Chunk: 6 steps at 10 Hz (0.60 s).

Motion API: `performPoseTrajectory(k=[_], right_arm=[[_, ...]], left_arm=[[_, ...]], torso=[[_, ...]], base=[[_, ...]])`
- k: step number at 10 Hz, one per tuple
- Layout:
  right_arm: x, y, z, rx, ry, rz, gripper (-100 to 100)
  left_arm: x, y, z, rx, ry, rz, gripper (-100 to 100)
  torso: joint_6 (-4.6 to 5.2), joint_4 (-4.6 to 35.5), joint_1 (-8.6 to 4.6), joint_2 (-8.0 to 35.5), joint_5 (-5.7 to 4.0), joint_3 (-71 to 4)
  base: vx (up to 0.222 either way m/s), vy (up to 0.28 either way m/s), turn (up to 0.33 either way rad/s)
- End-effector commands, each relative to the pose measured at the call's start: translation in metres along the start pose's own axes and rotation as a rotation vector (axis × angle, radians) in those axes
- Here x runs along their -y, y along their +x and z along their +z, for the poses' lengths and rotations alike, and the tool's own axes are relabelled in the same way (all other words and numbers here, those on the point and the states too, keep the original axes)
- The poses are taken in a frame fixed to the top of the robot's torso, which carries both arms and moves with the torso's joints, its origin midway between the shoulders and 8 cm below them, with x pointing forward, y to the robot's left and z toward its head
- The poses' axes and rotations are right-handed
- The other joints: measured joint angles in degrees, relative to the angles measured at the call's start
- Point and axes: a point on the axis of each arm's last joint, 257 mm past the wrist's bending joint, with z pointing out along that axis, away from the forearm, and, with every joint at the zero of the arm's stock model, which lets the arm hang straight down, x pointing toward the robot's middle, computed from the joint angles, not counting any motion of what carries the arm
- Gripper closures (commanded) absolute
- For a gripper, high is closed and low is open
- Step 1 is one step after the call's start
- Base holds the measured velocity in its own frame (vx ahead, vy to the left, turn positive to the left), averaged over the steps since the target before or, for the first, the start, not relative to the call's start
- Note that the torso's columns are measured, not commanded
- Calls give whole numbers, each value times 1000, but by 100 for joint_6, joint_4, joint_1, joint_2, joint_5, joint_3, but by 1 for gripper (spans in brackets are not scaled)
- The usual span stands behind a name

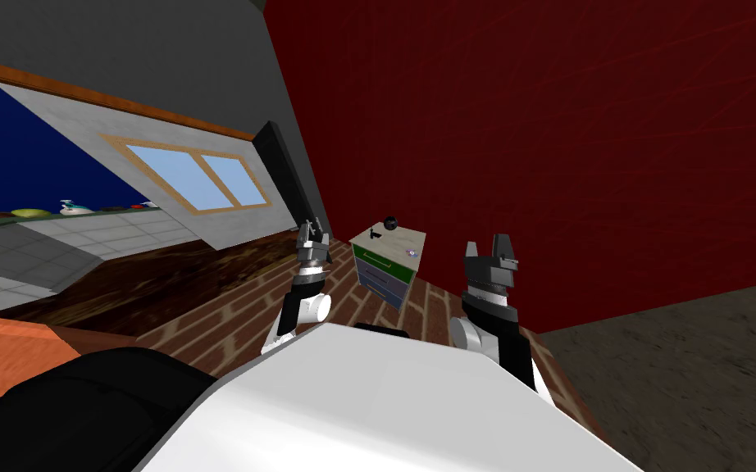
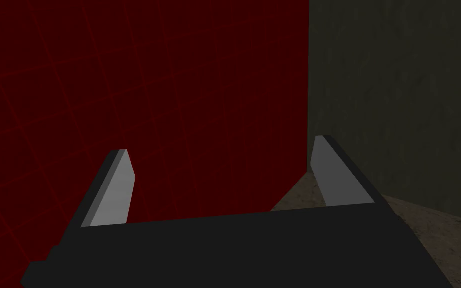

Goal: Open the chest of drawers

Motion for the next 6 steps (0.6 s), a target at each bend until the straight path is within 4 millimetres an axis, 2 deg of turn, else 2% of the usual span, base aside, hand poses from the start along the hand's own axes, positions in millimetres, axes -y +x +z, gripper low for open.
performPoseTrajectory(k=[1, 6], right_arm=[[0, 0, 0, 0, 0, 0, 0], [0, 0, 0, 0, 0, 0, 0]], left_arm=[[0, 0, 0, 0, 0, 0, 0], [0, 0, 0, 0, 0, 0, 0]], torso=[[0, 235, 0, 232, 0, -467], [0, 2268, 0, 2269, 0, -4536]], base=[[0, 0, 0], [0, 0, 0]])
